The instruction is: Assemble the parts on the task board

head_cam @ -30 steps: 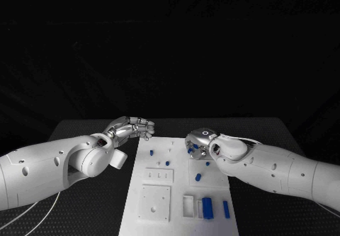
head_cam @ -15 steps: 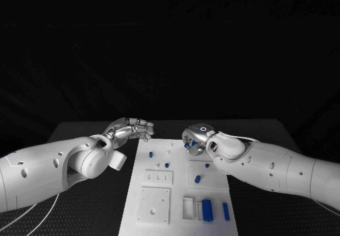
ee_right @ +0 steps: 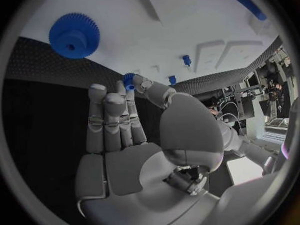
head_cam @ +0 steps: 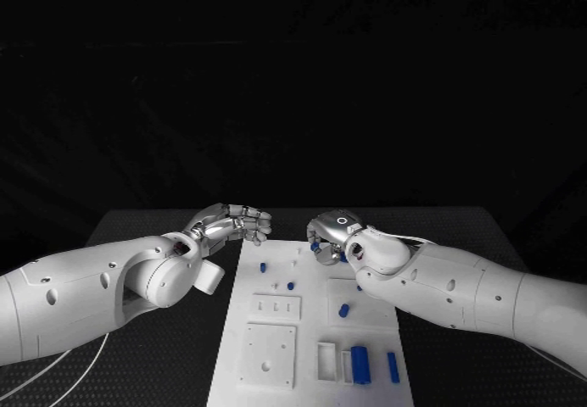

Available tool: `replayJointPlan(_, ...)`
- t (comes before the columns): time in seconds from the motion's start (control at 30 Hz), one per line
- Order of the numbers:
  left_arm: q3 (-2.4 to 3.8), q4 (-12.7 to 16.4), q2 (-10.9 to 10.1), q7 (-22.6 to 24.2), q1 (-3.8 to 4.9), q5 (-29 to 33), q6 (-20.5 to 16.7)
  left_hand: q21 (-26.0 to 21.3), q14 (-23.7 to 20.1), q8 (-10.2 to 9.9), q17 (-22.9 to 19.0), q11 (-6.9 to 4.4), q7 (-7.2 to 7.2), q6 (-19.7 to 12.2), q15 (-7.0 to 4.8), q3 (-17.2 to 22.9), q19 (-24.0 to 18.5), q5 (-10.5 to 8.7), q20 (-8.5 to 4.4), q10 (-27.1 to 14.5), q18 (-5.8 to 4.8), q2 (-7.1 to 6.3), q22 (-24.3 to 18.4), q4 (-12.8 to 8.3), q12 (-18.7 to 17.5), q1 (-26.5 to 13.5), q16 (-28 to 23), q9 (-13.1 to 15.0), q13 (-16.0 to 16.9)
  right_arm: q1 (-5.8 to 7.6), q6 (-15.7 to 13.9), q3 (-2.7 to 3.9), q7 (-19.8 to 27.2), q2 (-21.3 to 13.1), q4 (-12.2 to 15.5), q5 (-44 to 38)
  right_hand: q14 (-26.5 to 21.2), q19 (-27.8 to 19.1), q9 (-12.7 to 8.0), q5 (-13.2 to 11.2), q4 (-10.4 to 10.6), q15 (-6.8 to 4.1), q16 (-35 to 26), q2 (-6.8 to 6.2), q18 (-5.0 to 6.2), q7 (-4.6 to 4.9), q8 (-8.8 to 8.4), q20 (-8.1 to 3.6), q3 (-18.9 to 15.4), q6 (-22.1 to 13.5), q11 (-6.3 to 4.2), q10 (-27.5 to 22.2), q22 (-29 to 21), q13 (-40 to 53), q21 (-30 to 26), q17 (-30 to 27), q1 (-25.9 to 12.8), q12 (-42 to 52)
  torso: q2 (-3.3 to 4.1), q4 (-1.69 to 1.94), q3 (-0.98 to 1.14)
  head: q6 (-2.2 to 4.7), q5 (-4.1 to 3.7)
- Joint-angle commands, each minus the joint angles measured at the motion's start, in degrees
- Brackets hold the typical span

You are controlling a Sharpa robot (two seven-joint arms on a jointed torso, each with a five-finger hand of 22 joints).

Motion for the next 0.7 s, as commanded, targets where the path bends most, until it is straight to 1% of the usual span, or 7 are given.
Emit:
replayJointPlan(0.03,0.06,0.0,0.3,0.5,0.08,-0.2,0.8,0.3,-0.1,-0.3,0.0,0.26,1.25,-0.5,0.39,0.3,0.0,-0.35,-0.43,0.0,1.13,-0.16,-0.1,0.0,-0.3,-0.6,-0.3,0.1,0.1,-0.03,-0.9,0.01,-0.8,0.8,-0.7,-1.1,-0.7,-0.1,0.1,0.1,0.0,-0.84,0.4,-0.43,2.44,0.11,0.26,-0.26,0.3,0.3,-0.23,2.0,1.0,0.1,0.3,-0.1,0.1,-0.2,0.13,0.17,-0.03,0.02,0.04)
replayJointPlan(0.1,0.06,0.0,0.4,0.5,0.08,-0.2,0.8,0.3,-0.1,-0.3,0.0,0.26,1.25,-0.5,0.39,0.3,0.0,-0.35,-0.43,0.0,1.12,-0.16,-0.1,0.0,-0.4,-0.6,-0.3,0.1,0.1,-0.06,-1.0,0.01,-0.9,1.3,-1.2,-1.2,-0.7,-0.1,0.1,0.1,0.0,-0.84,0.4,-0.45,2.44,0.11,0.26,-0.27,0.4,0.3,-0.22,2.0,1.0,0.1,0.3,-0.1,0.1,-0.2,0.17,0.25,-0.06,0.09,-0.01)
replayJointPlan(0.23,0.06,0.1,0.4,0.5,0.08,-0.2,0.8,0.4,-0.1,-0.3,0.0,0.26,1.25,-0.5,0.39,0.3,0.0,-0.35,-0.44,0.0,1.11,-0.16,-0.1,0.0,-0.4,-0.6,-0.3,0.1,0.1,-0.09,-1.0,0.01,-0.9,2.1,-1.9,-1.2,-0.7,-0.1,0.1,0.1,0.0,-0.84,0.4,-0.47,2.44,0.11,0.25,-0.27,0.4,0.3,-0.22,2.0,1.0,0.1,0.3,-0.1,0.1,-0.2,0.17,0.23,-0.07,0.1,0.06)
replayJointPlan(0.4,0.06,0.2,0.5,0.5,0.16,-0.2,0.8,0.4,-0.1,-0.3,0.0,0.26,1.25,-0.5,0.39,0.4,0.0,-0.36,-0.47,0.0,1.09,-0.17,-0.1,0.0,-0.4,-0.6,-0.3,0.1,0.1,-0.12,-1.0,0.01,-0.9,2.8,-2.1,-1.2,-0.7,-0.1,0.1,0.1,0.0,-0.83,0.4,-0.52,2.44,0.11,0.24,-0.27,0.5,0.3,-0.22,1.9,1.0,0.1,0.3,-0.1,0.1,-0.2,0.24,0.32,-0.08,-0.07,0.24)
replayJointPlan(0.53,0.06,0.1,0.7,0.4,0.45,-0.3,0.8,0.4,-0.1,-0.3,0.0,0.27,1.25,-0.5,0.39,0.4,0.0,-0.36,-0.48,0.0,1.07,-0.17,-0.1,0.0,-0.4,-0.6,-0.3,0.1,0.1,-0.12,-1.1,0.01,-0.9,3.1,-2.2,-1.2,-0.7,-0.2,0.1,0.1,0.1,-0.83,0.4,-0.57,2.44,0.11,0.23,-0.26,0.5,0.3,-0.22,1.9,1.0,0.1,0.3,-0.2,0.1,-0.3,0.45,0.55,-0.13,-0.2,0.34)
replayJointPlan(0.6,0.06,0.2,0.7,0.4,0.56,-0.3,0.8,0.4,-0.1,-0.4,0.0,0.27,1.25,-0.5,0.39,0.4,0.0,-0.36,-0.5,0.0,1.06,-0.17,-0.2,0.0,-0.4,-0.6,-0.3,0.1,0.1,-0.12,-1.0,0.01,-0.8,3.3,-2.5,-1.2,-0.7,-0.2,0.1,0.1,0.1,-0.83,0.4,-0.6,2.44,0.11,0.22,-0.25,0.6,0.3,-0.22,1.9,1.0,0.1,0.3,-0.2,0.1,-0.3,0.48,0.54,-0.16,-0.26,0.37)
replayJointPlan(0.7,0.06,0.3,0.8,0.5,0.7,-0.3,0.8,0.4,-0.1,-0.4,0.0,0.27,1.25,-0.5,0.39,0.4,0.0,-0.36,-0.51,0.0,1.05,-0.18,-0.2,-0.1,-0.4,-0.6,-0.3,0.1,0.1,-0.15,-0.9,0.01,-0.9,3.7,-3.0,-1.2,-0.7,-0.2,0.1,0.1,0.1,-0.82,0.4,-0.63,2.44,0.11,0.21,-0.24,0.6,0.3,-0.21,1.9,1.0,0.2,0.4,-0.2,0.1,-0.3,0.7,0.7,-0.22,-0.15,0.2)
